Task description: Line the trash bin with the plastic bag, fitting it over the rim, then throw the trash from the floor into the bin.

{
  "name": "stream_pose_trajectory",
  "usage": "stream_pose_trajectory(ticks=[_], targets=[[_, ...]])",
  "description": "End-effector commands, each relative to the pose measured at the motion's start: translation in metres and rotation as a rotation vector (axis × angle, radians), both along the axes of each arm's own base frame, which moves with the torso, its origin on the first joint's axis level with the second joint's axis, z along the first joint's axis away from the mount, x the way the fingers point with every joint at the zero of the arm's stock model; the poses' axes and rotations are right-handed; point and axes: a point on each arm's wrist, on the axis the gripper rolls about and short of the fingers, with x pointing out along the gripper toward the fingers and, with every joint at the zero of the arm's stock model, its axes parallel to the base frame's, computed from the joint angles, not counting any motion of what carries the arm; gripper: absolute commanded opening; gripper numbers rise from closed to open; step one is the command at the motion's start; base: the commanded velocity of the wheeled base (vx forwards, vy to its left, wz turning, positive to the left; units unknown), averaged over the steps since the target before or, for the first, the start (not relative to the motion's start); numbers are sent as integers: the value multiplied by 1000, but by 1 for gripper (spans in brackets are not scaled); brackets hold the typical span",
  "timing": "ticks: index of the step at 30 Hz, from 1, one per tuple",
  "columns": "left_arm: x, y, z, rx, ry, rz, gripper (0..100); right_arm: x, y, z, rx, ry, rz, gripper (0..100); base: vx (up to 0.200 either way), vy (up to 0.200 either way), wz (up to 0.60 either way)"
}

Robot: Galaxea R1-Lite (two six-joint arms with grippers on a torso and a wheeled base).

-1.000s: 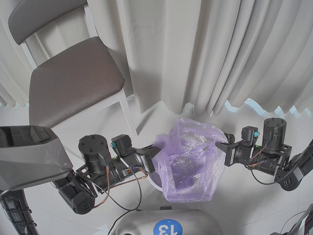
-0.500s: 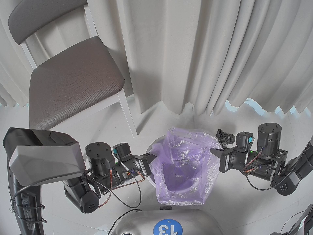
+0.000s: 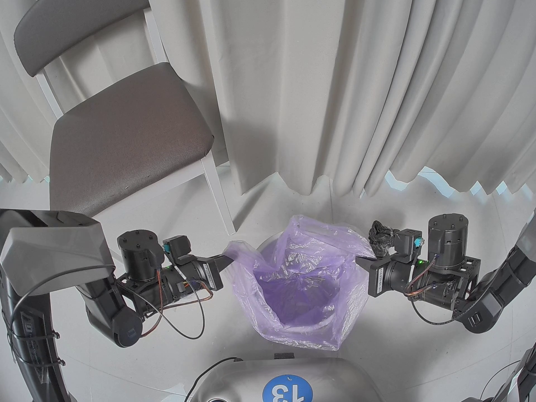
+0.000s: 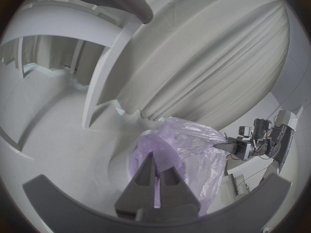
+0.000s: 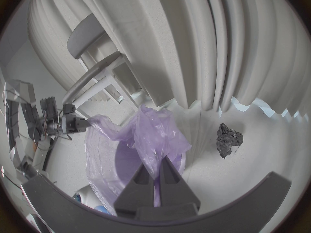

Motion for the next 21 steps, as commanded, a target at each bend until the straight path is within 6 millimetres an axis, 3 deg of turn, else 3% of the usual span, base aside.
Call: stream_pose_trajectory(ticks=[1,13,21], targets=[[-3,11,21,60,5,5,0,-1,-2,-7,-119,30,41,0,0,0,0],[-7,14,18,185,70,-25,0,1,-13,-10,-330,73,103,0,0,0,0],[2,9,-8,184,60,-25,0,0,-10,-14,-319,73,108,0,0,0,0]])
